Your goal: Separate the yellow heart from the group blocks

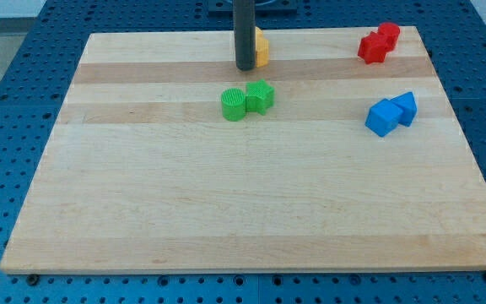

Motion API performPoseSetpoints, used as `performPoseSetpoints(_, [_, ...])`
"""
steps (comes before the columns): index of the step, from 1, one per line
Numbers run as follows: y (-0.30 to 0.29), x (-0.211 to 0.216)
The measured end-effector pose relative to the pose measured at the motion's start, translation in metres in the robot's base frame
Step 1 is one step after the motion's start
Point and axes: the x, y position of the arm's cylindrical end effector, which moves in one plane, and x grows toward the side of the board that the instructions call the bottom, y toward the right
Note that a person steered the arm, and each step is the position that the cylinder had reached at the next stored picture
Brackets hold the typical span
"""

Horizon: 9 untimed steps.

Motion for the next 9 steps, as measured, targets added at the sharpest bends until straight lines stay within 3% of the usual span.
performPoseSetpoints(3, [-0.046, 0.04])
performPoseSetpoints(4, [-0.071, 0.064])
performPoseSetpoints(6, [-0.062, 0.138])
performPoseSetpoints(8, [0.007, 0.13])
performPoseSetpoints(9, [-0.009, 0.126])
